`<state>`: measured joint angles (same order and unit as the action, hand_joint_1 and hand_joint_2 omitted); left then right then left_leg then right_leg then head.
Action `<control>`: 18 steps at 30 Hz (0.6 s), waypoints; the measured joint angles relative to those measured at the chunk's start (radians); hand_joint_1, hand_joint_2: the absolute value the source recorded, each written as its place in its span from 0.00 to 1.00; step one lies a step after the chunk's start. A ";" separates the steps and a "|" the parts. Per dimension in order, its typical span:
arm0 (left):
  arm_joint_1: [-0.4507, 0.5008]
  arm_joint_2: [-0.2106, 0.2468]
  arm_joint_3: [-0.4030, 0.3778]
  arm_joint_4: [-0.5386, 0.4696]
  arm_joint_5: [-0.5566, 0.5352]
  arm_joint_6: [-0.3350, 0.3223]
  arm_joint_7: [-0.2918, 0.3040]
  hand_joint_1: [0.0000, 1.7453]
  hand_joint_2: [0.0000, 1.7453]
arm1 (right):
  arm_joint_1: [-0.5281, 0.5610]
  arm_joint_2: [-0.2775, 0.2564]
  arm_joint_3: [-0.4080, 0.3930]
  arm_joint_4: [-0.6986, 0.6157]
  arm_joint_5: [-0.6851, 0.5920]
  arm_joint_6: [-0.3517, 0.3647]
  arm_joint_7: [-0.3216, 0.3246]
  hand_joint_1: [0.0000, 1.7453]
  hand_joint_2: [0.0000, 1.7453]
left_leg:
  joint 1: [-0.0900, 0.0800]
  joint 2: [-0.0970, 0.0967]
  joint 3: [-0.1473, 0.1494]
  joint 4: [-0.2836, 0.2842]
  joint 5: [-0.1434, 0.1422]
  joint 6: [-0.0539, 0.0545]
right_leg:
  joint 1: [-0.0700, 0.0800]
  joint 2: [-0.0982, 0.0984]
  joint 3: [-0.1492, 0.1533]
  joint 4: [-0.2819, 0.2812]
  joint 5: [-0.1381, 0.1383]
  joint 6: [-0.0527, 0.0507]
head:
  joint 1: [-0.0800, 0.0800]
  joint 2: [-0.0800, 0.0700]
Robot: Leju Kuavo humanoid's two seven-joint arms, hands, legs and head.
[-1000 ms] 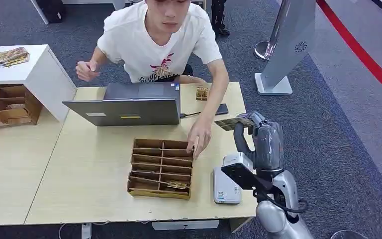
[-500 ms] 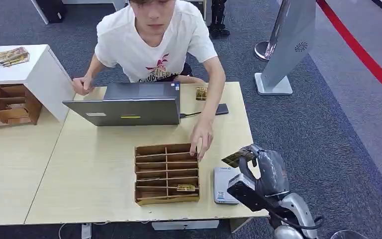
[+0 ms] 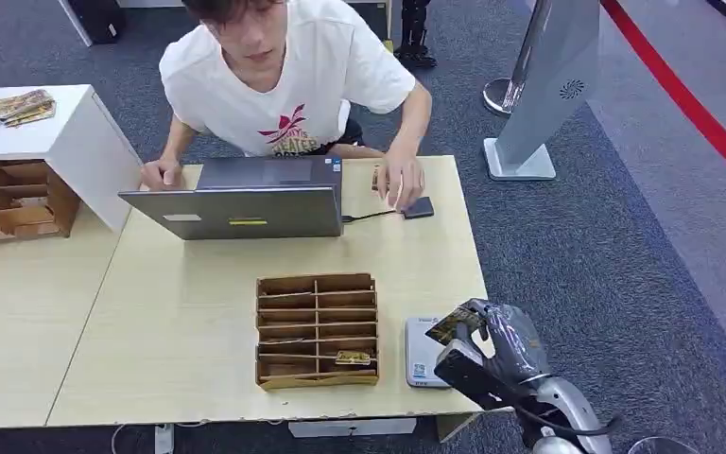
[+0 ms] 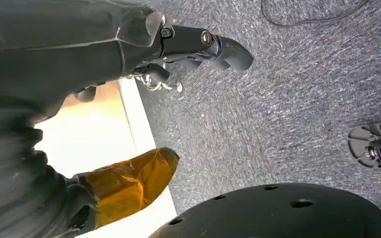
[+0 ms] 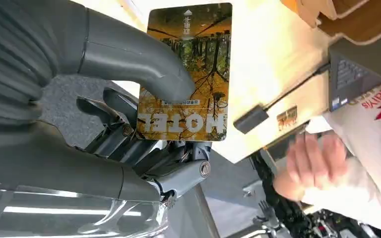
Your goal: Pass the card to the sensor for recognition and then transmit it.
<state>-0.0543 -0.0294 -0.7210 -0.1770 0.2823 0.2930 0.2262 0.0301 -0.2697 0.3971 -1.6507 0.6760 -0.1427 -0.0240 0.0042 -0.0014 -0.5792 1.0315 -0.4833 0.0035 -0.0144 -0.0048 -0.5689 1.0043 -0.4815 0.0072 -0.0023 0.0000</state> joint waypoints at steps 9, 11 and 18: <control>-0.001 0.000 0.000 0.000 -0.010 -0.003 0.000 0.00 1.00 | -0.088 0.002 0.034 0.087 -0.025 0.028 -0.001 1.00 1.00 | 0.000 0.000 0.000 0.000 0.000 0.000 | 0.000 0.000 0.000 0.000 0.000 0.000 | 0.000 0.000; -0.001 0.000 0.000 0.000 -0.011 -0.003 0.000 0.00 1.00 | -0.103 0.003 0.043 0.103 -0.027 0.030 0.000 1.00 1.00 | 0.000 0.000 0.000 0.000 0.000 0.000 | 0.000 0.000 0.000 0.000 0.000 0.000 | 0.000 0.000; -0.002 0.000 0.000 0.000 -0.013 -0.006 0.000 0.00 1.00 | -0.139 0.015 0.069 0.165 -0.033 0.037 0.002 1.00 1.00 | 0.000 0.000 0.000 0.000 0.000 0.000 | 0.000 0.000 0.000 0.000 0.000 0.000 | 0.000 0.000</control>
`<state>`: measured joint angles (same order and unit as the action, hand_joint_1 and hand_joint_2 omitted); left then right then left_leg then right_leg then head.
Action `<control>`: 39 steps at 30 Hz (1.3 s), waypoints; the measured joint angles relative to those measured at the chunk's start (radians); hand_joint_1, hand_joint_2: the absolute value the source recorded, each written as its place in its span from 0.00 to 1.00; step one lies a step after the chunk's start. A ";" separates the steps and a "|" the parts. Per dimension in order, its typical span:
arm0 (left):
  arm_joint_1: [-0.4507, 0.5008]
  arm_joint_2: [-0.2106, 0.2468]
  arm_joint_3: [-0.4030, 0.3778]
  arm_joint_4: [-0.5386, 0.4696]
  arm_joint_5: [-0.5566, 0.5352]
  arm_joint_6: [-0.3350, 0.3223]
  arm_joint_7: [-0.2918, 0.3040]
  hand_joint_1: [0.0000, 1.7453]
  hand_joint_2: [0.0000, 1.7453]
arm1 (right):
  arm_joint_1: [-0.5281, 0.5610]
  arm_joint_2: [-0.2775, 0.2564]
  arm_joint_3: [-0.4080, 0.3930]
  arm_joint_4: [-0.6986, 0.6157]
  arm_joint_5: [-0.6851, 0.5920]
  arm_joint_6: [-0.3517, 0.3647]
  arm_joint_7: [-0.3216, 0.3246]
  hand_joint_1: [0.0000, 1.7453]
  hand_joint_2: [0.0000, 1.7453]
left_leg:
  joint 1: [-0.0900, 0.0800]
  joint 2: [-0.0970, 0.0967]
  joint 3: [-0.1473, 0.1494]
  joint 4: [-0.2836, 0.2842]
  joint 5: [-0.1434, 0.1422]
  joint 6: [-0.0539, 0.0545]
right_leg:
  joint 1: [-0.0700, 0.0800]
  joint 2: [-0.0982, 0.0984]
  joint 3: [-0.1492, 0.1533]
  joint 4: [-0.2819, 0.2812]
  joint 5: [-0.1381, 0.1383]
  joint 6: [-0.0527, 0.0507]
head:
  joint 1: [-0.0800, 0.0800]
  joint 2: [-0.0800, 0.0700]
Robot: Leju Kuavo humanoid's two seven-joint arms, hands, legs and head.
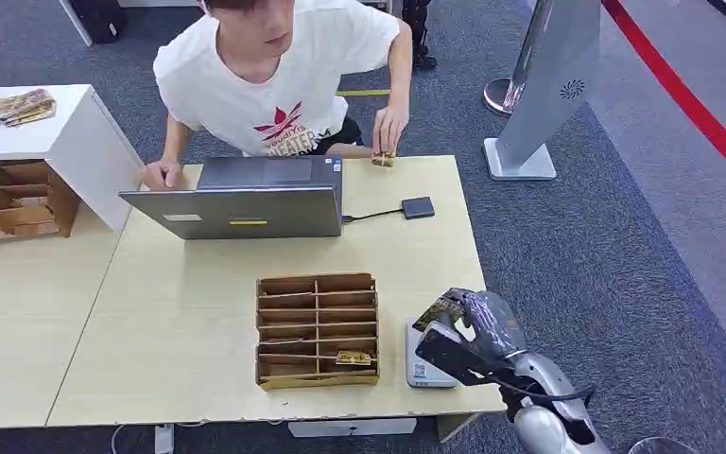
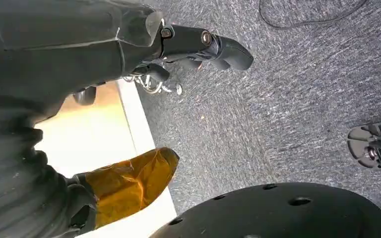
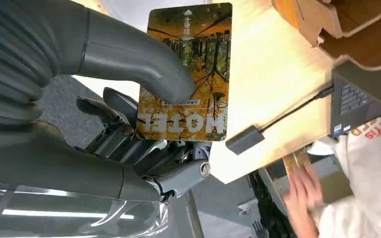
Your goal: Pass the card to the sensor for recognition and then transmit it.
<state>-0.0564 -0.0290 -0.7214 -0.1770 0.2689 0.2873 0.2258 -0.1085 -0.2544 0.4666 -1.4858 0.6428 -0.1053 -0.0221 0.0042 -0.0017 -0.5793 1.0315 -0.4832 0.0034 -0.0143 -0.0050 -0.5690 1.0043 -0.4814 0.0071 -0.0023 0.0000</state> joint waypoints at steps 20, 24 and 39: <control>0.000 0.000 0.000 0.000 0.000 0.000 -0.002 0.00 1.00 | -0.068 0.002 0.071 0.177 0.008 0.052 0.044 1.00 1.00 | 0.000 0.000 0.000 0.000 0.000 0.000 | 0.000 0.000 0.000 0.000 0.000 0.000 | 0.000 0.000; 0.000 0.000 0.000 0.000 0.000 0.000 -0.002 0.00 1.00 | -0.085 0.002 0.084 0.216 0.010 0.063 0.051 1.00 1.00 | 0.000 0.000 0.000 0.000 0.000 0.000 | 0.000 0.000 0.000 0.000 0.000 0.000 | 0.000 0.000; 0.000 0.000 0.000 0.000 0.000 -0.002 -0.002 0.00 1.00 | -0.110 0.002 0.106 0.281 0.014 0.064 0.063 1.00 1.00 | 0.000 0.000 0.001 0.000 0.000 0.000 | 0.000 0.000 0.001 0.000 0.000 0.000 | 0.000 0.000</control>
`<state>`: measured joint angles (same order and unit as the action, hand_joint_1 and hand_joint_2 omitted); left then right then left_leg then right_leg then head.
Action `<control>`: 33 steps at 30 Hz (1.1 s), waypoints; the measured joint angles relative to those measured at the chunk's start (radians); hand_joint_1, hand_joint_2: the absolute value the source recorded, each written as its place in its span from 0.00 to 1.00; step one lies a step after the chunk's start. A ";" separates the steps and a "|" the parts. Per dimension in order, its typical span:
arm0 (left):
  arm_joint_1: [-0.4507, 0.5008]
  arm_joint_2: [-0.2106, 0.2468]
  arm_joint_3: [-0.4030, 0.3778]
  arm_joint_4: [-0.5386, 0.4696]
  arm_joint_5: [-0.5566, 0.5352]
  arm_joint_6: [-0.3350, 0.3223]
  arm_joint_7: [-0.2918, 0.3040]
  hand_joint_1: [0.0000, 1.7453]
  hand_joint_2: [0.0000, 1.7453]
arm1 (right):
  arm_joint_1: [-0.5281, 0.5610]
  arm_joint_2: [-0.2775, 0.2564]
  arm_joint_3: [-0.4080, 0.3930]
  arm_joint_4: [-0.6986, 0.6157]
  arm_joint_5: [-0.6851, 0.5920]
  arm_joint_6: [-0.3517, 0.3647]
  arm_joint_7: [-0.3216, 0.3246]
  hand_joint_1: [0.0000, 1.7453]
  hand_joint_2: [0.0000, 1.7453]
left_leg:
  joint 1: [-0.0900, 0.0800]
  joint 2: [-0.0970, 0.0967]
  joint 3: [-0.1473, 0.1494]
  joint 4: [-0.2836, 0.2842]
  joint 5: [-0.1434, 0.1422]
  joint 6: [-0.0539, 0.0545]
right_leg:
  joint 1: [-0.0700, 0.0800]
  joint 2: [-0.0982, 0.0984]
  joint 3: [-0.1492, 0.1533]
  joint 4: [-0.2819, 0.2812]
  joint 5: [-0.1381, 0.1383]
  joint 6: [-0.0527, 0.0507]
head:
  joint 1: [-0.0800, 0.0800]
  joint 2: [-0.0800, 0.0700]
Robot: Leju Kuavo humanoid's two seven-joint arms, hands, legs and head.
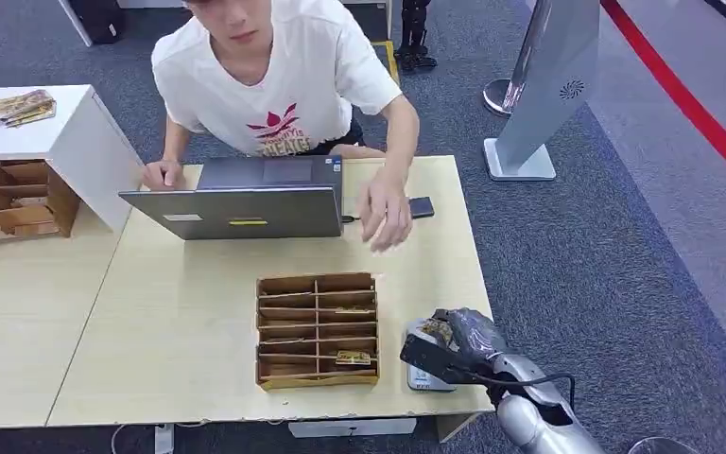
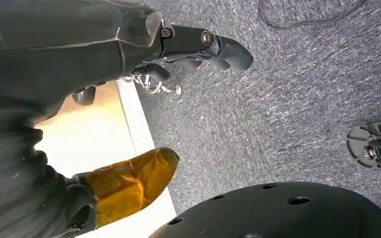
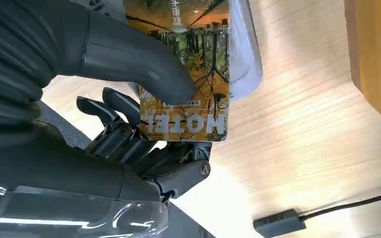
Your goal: Pass the card to the sensor for recognition and then transmit it.
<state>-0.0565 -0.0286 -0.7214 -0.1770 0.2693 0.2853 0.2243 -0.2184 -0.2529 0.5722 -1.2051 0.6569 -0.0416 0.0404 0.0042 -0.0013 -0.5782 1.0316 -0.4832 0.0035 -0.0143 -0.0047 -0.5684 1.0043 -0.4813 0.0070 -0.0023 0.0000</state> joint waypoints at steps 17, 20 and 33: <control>0.000 0.000 0.000 0.000 0.006 0.000 0.001 0.00 1.00 | -0.030 0.000 0.015 0.050 0.016 -0.018 0.005 1.00 1.00 | 0.000 0.000 0.002 0.000 0.000 0.000 | 0.000 0.000 0.002 0.000 0.000 0.000 | 0.000 0.000; 0.000 0.000 0.000 0.000 0.007 0.001 0.001 0.00 1.00 | -0.032 0.000 0.018 0.055 0.017 -0.020 0.006 1.00 1.00 | 0.000 0.000 0.003 0.000 0.000 0.000 | 0.000 0.000 0.003 0.000 0.000 0.000 | 0.000 0.000; 0.000 0.000 0.000 0.000 0.009 0.002 0.002 0.00 1.00 | -0.039 0.001 0.022 0.065 0.019 -0.021 0.006 1.00 1.00 | 0.000 0.000 0.005 0.000 0.000 0.000 | 0.000 0.000 0.005 0.000 0.000 0.000 | 0.000 0.000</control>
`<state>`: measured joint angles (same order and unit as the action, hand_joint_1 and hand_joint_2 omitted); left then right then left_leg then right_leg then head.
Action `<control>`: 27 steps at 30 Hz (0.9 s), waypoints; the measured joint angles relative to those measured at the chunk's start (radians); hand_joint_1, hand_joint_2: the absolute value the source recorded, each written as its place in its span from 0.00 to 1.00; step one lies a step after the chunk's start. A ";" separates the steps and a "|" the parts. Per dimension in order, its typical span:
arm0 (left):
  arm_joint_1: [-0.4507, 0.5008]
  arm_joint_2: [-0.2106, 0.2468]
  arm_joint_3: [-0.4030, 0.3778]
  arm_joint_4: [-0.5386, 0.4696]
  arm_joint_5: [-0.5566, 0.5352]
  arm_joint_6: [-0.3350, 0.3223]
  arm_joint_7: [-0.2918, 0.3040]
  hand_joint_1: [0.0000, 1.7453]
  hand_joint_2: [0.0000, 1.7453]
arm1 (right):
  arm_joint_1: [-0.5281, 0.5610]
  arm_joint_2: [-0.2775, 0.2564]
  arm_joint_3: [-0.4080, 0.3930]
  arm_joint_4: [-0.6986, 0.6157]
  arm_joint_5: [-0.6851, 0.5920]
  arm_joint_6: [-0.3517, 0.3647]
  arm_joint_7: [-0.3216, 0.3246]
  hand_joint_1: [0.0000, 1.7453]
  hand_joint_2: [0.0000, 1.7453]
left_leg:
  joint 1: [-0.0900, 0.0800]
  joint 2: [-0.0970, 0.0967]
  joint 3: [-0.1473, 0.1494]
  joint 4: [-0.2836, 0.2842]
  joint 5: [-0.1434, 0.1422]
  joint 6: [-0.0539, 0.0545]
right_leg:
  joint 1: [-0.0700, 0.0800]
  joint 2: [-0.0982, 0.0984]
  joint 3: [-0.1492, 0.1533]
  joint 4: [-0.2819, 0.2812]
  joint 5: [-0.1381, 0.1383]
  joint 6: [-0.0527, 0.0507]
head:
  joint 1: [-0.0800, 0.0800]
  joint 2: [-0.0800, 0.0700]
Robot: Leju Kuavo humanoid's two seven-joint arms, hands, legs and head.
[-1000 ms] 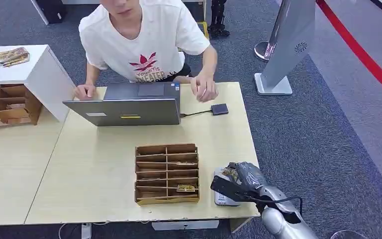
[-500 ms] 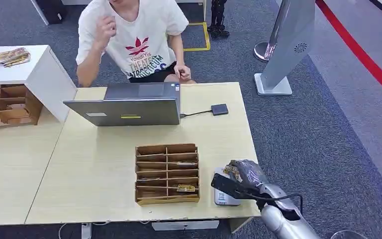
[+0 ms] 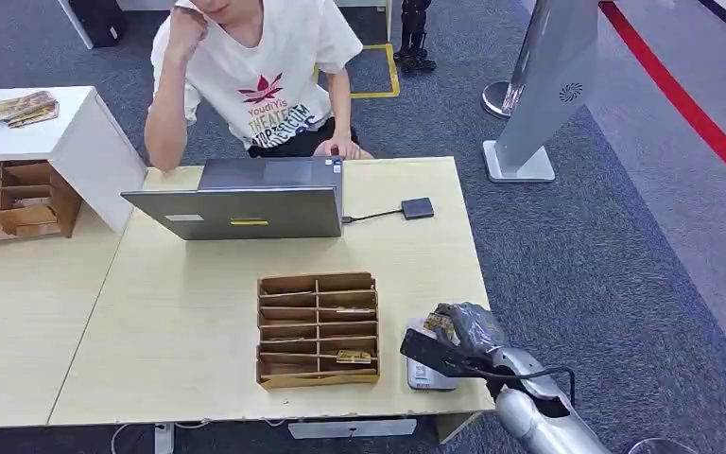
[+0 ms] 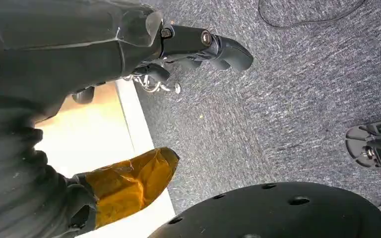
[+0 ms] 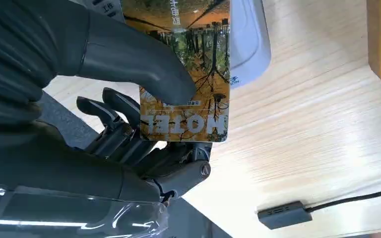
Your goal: Pass the card to the sensor for recognition and then transmit it.
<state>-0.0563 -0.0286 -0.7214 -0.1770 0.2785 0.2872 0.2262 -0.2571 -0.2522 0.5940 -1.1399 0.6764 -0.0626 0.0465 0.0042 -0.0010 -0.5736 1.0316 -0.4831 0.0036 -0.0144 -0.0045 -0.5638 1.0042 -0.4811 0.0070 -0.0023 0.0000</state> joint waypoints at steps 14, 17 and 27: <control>0.000 0.000 0.000 0.000 0.001 0.000 0.000 0.00 1.00 | 0.000 0.001 0.000 0.002 0.000 0.000 0.000 1.00 1.00 | 0.000 0.000 0.001 0.000 0.000 0.000 | 0.000 0.000 0.001 0.000 0.000 0.000 | 0.000 0.000; 0.000 0.001 0.000 0.000 0.001 0.000 0.000 0.00 1.00 | 0.000 0.001 0.000 0.002 0.000 0.000 0.000 1.00 1.00 | 0.000 0.000 0.001 0.000 0.000 0.000 | 0.000 0.000 0.001 0.000 0.000 0.000 | 0.000 0.000; 0.000 0.000 0.000 0.000 0.000 0.001 0.002 0.00 1.00 | -0.002 0.001 0.000 0.002 0.000 0.000 0.003 1.00 1.00 | 0.000 0.000 0.001 0.000 0.000 0.000 | 0.000 0.000 0.001 0.000 0.000 0.000 | 0.000 0.000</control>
<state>-0.0562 -0.0282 -0.7214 -0.1766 0.2781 0.2884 0.2277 -0.2594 -0.2510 0.5943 -1.1379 0.6764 -0.0622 0.0496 0.0042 -0.0010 -0.5729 1.0316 -0.4831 0.0036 -0.0143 -0.0045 -0.5632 1.0041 -0.4810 0.0070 -0.0023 0.0000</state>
